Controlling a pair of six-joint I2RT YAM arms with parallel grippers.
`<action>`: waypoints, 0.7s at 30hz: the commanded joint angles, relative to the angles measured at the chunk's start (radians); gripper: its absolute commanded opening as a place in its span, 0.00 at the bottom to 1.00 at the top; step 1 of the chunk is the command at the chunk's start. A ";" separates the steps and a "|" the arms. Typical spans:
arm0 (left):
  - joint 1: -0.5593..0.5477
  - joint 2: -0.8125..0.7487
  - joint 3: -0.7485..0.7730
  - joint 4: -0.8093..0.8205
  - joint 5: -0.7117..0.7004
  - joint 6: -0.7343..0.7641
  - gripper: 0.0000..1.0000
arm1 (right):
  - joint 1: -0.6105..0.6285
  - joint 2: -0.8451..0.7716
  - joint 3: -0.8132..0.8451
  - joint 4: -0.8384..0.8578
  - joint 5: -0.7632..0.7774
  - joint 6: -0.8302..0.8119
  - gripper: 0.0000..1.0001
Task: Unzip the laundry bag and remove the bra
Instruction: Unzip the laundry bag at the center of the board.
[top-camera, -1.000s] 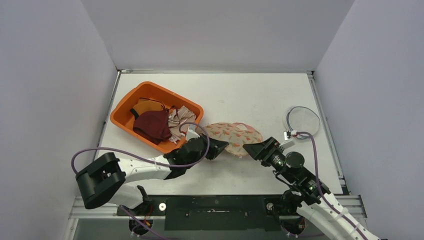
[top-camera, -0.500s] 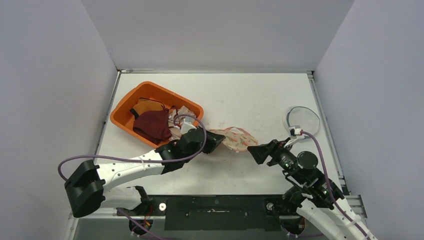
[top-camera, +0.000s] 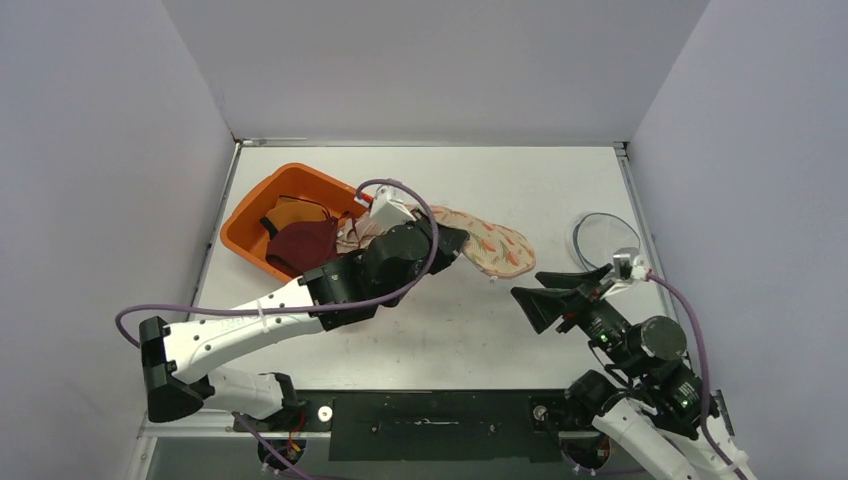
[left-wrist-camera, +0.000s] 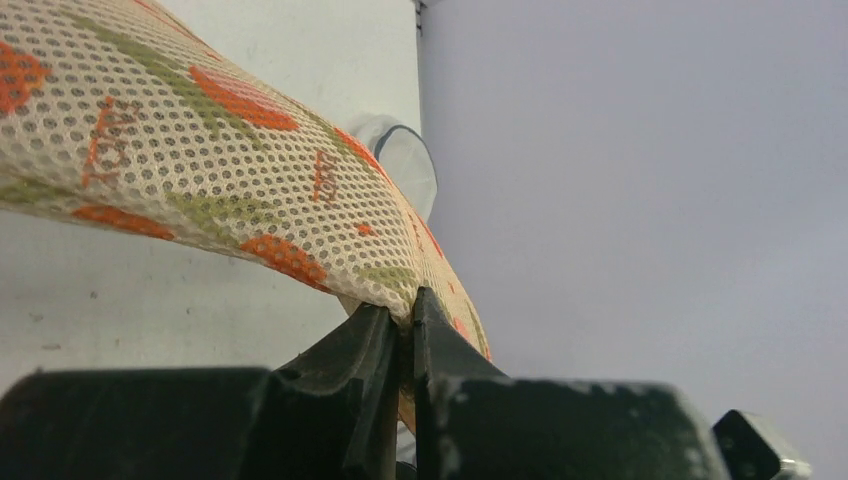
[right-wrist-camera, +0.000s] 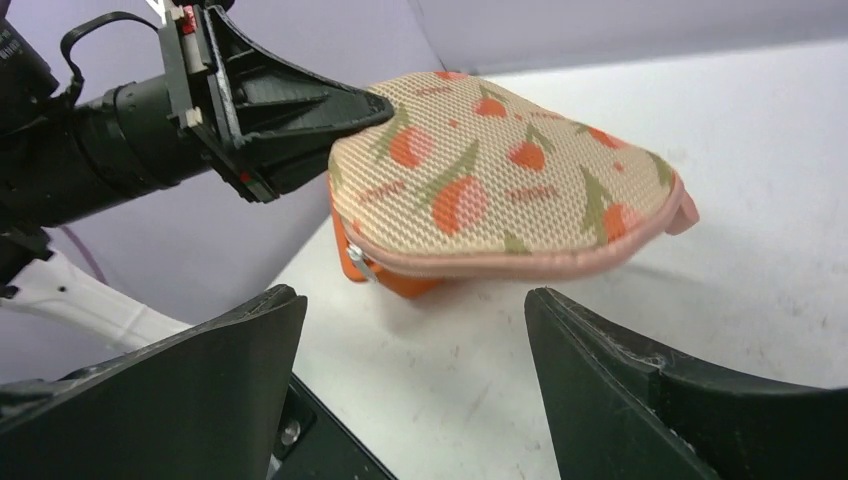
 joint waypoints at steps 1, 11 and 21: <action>-0.118 0.040 0.228 -0.098 -0.337 0.372 0.00 | -0.001 -0.021 0.081 0.059 -0.043 -0.076 0.83; -0.214 0.228 0.488 -0.472 -0.792 0.589 0.00 | -0.004 -0.043 -0.130 0.302 -0.146 0.092 0.83; -0.179 0.261 0.509 -0.558 -0.697 0.466 0.00 | -0.003 0.041 -0.276 0.525 -0.149 0.211 0.70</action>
